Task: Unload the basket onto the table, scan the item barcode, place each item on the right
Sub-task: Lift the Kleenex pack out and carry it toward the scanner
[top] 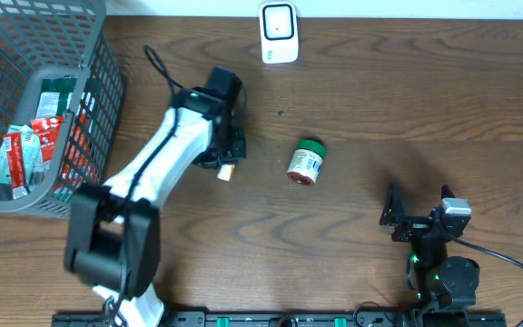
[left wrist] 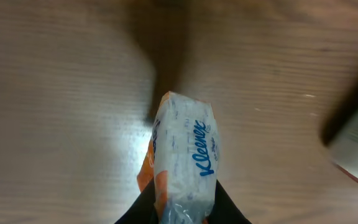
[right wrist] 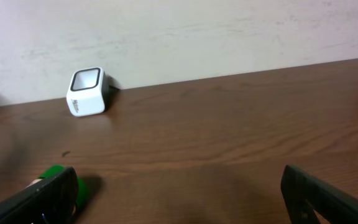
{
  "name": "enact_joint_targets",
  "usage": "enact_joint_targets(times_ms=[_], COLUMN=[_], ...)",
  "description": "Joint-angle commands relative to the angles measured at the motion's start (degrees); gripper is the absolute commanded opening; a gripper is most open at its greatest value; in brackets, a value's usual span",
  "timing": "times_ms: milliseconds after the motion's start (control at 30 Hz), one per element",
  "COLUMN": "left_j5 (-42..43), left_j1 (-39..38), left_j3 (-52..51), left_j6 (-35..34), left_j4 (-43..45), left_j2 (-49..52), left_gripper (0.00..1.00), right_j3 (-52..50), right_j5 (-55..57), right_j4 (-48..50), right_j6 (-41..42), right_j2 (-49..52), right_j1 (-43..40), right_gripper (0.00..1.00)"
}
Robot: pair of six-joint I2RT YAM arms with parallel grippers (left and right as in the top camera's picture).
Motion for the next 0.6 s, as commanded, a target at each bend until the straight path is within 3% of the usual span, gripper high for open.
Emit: enact_joint_targets(times_ms=[0,567], left_j5=[-2.29,-2.32], left_j1=[-0.2,-0.2], left_j3=[-0.26,-0.52], left_j6=[-0.74,-0.7], left_j4=[0.76,5.88], left_j2=[3.37,9.4], left_gripper=[0.09,0.09], right_j3=[-0.07,-0.07], right_j5=[-0.04,-0.04], right_j4=[-0.24,-0.24], right_j6=[-0.66,-0.66], right_j2=[-0.24,-0.24], right_j1=[-0.39,-0.39], right_gripper=[0.99,0.99])
